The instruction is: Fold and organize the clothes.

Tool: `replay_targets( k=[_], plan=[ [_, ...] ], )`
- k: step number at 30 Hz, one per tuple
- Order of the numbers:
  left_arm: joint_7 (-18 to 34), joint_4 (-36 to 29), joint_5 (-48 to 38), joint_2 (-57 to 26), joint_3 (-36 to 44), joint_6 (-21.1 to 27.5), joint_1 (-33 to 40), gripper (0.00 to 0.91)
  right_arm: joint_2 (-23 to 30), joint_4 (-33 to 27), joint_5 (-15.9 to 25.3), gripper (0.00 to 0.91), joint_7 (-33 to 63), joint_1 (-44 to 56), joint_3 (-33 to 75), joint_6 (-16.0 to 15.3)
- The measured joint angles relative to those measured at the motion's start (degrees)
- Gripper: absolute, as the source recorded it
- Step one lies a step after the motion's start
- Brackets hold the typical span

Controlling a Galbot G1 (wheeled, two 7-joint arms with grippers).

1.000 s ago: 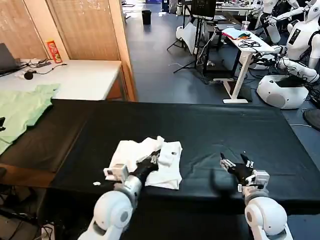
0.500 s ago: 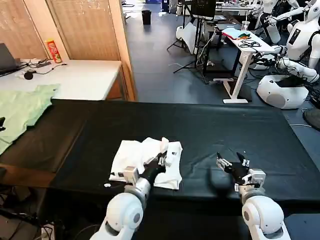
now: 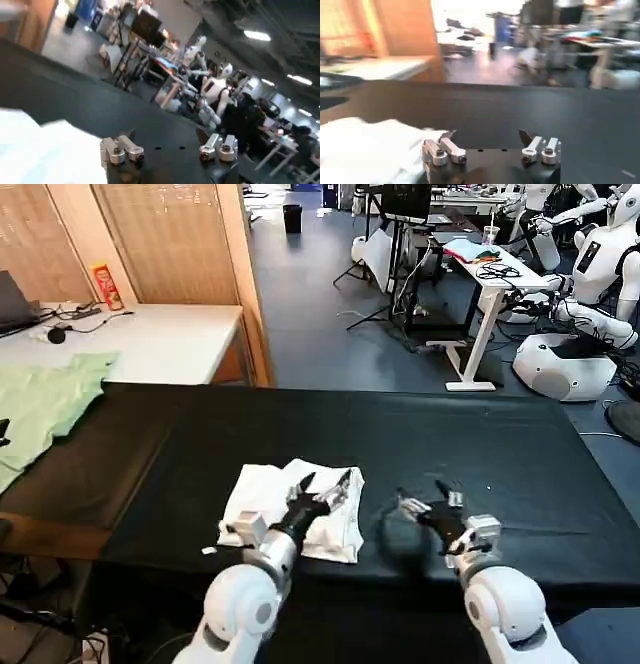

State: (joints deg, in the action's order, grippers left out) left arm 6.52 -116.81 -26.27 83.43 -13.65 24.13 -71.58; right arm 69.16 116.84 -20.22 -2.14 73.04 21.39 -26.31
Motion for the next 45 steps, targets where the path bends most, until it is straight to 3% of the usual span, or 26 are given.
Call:
replay_targets(
  k=[11,20,24,31,36,45],
  plan=[
    [0.1,-0.1,4.8,-4.1,-6.1,-1.1,-3.6,0.878,-1.9,0.1,5.3,0.868,-1.2,1.7,-9.2,0.3],
    [0.1,0.4,5.2,-4.4,-7.0,-1.4,-4.3,0.878,-0.5,0.3,11.2,0.868,4.3,4.1,-9.0,-4.1],
    [0.0,1.4,4.5,-4.7,-8.0,-1.8,-3.7,0.878,1.0,1.6,11.4,0.868,5.4,6.2,-7.5,-4.7],
    [-0.1,3.5,0.1,-5.1,-11.3,-2.9,-2.1,0.878,4.0,6.4,8.3,0.878,6.8,11.7,-4.5,-2.5],
    [0.0,5.1,-7.4,-4.7,-15.2,-3.0,-2.6,0.878,5.9,10.0,6.8,0.878,7.0,15.1,-2.9,-1.5],
    [0.4,5.9,-20.4,-3.0,-19.3,-2.1,-4.7,0.878,6.8,11.1,6.7,0.878,7.0,15.8,-2.6,-0.7]
  ],
)
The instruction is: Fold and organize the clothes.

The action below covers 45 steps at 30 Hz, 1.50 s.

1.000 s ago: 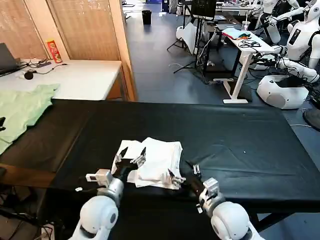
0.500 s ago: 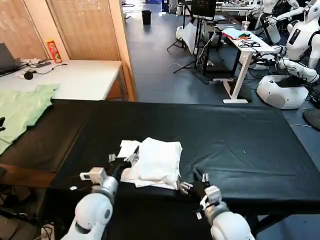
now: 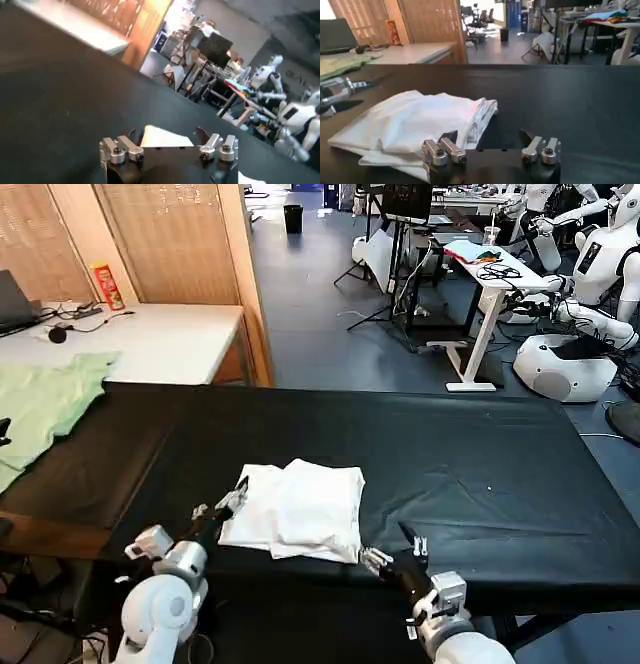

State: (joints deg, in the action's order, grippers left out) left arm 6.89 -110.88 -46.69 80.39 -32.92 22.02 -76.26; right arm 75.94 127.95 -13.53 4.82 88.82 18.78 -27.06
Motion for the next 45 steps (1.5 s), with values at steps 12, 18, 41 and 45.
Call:
replay_targets(
  k=[12,18,41,45],
  plan=[
    [-0.1,2.3,-4.6,0.6,-0.7,1.1,0.1,0.176,0.4,0.2,-0.1,0.878,-0.1,-0.1,0.2,0.1],
    [-0.2,3.6,-5.3,0.5,-0.7,1.7,0.4,0.039,0.6,0.1,0.0,0.878,-0.1,-0.3,0.1,0.1],
    [-1.0,0.2,18.9,-11.5,-3.6,-0.9,0.8,0.0,1.0,-0.6,0.5,0.878,0.5,-1.1,1.5,0.1],
    [-1.3,-0.1,21.0,-17.4,-6.5,-1.6,0.1,0.0,1.1,-0.9,0.5,0.878,0.6,-1.4,1.5,0.1]
  ],
)
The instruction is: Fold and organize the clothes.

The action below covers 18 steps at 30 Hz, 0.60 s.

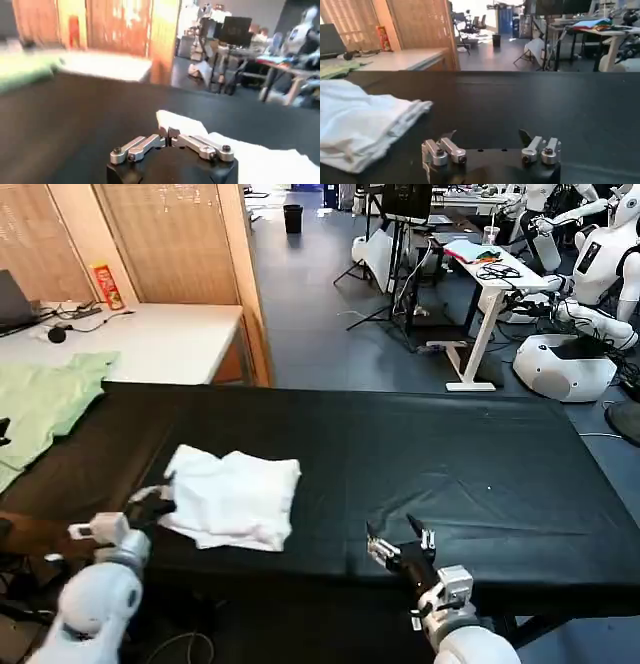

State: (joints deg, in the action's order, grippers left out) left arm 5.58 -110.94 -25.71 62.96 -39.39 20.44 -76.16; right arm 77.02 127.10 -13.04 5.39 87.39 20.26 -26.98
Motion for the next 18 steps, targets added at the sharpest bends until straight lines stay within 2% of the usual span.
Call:
replay_targets(
  k=[9,14,18],
  plan=[
    [0.1,-1.0,6.2,-12.2,-6.6,-2.2,0.5,0.0,0.4,-0.6,0.0,0.878,0.0,-0.2,0.0,0.0],
    [1.1,-5.6,6.9,-13.0,-6.3,-1.1,-1.0,0.0,0.6,-1.0,0.4,0.878,-0.1,0.3,-0.3,0.2],
    [2.8,-9.6,6.7,-10.5,-2.3,-0.1,-1.9,0.0,0.8,-1.2,0.9,0.878,-0.2,0.4,-0.4,0.3]
  ],
)
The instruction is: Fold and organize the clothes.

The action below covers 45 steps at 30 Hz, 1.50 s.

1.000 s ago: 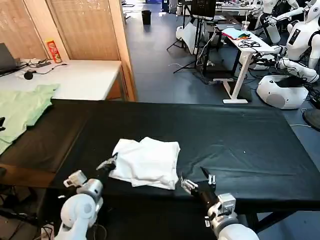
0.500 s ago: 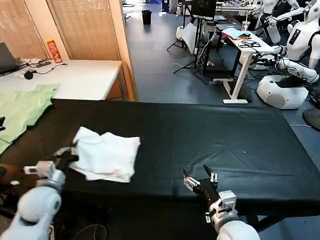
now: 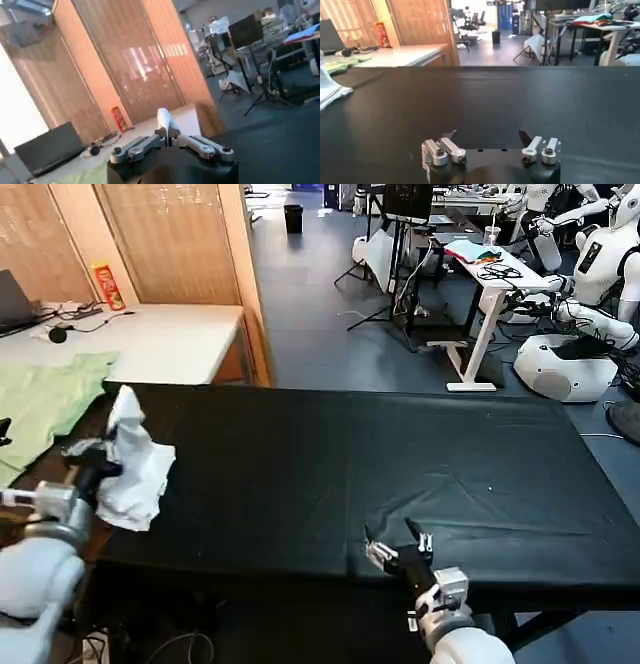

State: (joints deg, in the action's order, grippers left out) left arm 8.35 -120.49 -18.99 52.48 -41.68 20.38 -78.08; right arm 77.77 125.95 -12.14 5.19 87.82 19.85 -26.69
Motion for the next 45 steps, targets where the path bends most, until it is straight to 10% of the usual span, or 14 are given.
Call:
replay_targets(
  k=[9,10,36,45],
  plan=[
    [3.1,-1.7,0.1,11.7,17.2,0.7,3.4,0.0,0.2,-1.0,0.0,0.878,0.0,-0.6,-0.2,0.0],
    [3.1,-1.3,0.3,13.0,19.0,0.6,3.7,0.868,0.2,-1.0,0.0,0.878,-0.1,-0.7,-0.3,0.0],
    [-1.7,-1.0,4.5,20.0,26.3,-7.0,-0.2,0.878,1.2,-10.9,-10.9,0.878,1.6,-14.4,-9.2,-4.6],
    [-1.2,-1.4,5.0,20.2,23.8,-8.6,-2.6,0.878,4.1,-16.8,-13.9,0.419,1.7,-18.9,-11.1,-4.9]
  ],
)
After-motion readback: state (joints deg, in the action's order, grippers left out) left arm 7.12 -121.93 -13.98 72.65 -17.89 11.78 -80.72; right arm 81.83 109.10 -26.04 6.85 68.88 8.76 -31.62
